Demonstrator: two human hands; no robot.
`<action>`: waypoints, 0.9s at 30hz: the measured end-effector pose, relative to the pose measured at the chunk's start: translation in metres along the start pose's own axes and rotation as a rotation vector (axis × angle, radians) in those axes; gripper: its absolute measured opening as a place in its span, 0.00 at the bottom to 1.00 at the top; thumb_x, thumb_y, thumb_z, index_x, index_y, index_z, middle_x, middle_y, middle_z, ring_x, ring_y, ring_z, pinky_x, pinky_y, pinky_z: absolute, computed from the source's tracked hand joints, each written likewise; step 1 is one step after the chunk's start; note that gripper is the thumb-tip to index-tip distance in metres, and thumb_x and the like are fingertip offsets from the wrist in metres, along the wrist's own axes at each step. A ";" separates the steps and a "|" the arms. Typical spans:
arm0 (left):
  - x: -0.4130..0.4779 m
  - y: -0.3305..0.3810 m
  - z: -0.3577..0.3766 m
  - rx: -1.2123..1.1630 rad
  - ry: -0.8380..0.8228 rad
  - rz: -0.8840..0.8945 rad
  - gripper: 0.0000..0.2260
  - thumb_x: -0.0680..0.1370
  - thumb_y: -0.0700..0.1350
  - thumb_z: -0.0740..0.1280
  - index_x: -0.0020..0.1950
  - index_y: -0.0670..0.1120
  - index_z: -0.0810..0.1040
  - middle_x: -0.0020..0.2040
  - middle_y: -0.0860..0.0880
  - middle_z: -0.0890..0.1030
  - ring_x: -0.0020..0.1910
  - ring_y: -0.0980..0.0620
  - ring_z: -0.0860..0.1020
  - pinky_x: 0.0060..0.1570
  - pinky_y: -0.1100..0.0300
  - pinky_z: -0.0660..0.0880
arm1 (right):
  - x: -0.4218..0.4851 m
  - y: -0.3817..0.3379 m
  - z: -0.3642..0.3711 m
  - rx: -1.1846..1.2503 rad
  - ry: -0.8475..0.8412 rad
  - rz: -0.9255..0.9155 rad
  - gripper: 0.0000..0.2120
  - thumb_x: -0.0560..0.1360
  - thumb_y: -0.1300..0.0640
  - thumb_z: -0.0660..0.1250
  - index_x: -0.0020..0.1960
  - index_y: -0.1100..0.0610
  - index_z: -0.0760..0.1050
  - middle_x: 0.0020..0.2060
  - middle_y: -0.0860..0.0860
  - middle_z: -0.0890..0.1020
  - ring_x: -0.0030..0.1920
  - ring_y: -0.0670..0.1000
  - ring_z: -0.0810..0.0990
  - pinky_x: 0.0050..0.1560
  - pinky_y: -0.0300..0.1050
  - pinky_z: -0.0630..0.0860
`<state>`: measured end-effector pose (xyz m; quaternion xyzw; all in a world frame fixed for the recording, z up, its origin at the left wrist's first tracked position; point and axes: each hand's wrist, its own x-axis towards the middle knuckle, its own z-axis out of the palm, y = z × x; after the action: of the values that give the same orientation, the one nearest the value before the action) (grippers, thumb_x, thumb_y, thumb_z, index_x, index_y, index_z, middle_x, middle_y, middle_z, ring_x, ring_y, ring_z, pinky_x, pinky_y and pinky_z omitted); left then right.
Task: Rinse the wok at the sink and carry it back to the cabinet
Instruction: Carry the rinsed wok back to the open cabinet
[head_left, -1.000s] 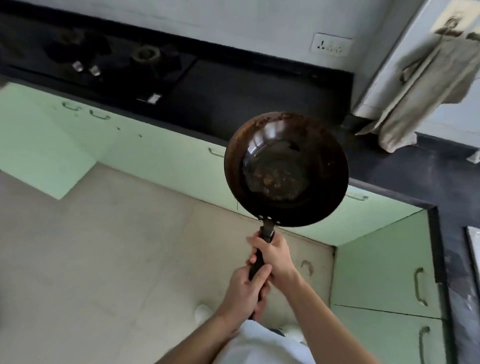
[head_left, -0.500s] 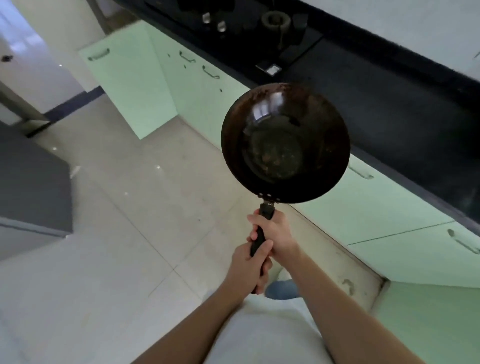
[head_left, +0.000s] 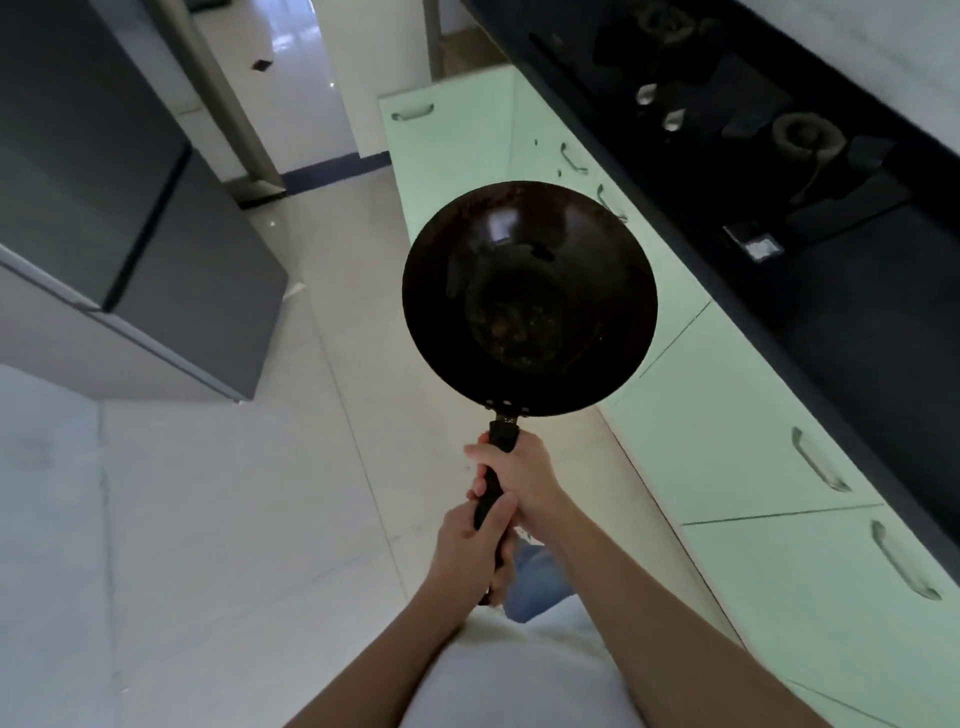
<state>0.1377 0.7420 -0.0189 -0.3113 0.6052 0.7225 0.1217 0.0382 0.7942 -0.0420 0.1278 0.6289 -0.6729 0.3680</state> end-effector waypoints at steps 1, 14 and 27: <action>0.010 0.011 -0.002 -0.013 0.026 -0.002 0.14 0.82 0.48 0.61 0.40 0.41 0.71 0.27 0.45 0.71 0.19 0.49 0.64 0.20 0.62 0.63 | 0.011 -0.011 0.004 -0.014 -0.024 -0.002 0.08 0.75 0.68 0.70 0.42 0.60 0.72 0.23 0.54 0.74 0.22 0.52 0.74 0.32 0.48 0.78; 0.118 0.111 -0.008 -0.187 0.249 -0.002 0.14 0.81 0.49 0.62 0.42 0.40 0.72 0.28 0.46 0.70 0.19 0.51 0.63 0.20 0.63 0.62 | 0.133 -0.119 0.035 -0.138 -0.273 0.003 0.09 0.74 0.67 0.70 0.40 0.59 0.72 0.24 0.53 0.74 0.24 0.53 0.75 0.35 0.49 0.79; 0.211 0.174 -0.080 -0.259 0.312 0.002 0.17 0.81 0.53 0.60 0.42 0.40 0.71 0.28 0.46 0.70 0.19 0.52 0.63 0.21 0.64 0.60 | 0.233 -0.183 0.113 -0.200 -0.347 0.034 0.08 0.76 0.68 0.69 0.42 0.61 0.71 0.23 0.53 0.74 0.22 0.51 0.74 0.27 0.43 0.77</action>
<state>-0.0982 0.5819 -0.0115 -0.4320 0.5190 0.7374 -0.0153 -0.2114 0.5986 -0.0318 -0.0165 0.6175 -0.6127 0.4930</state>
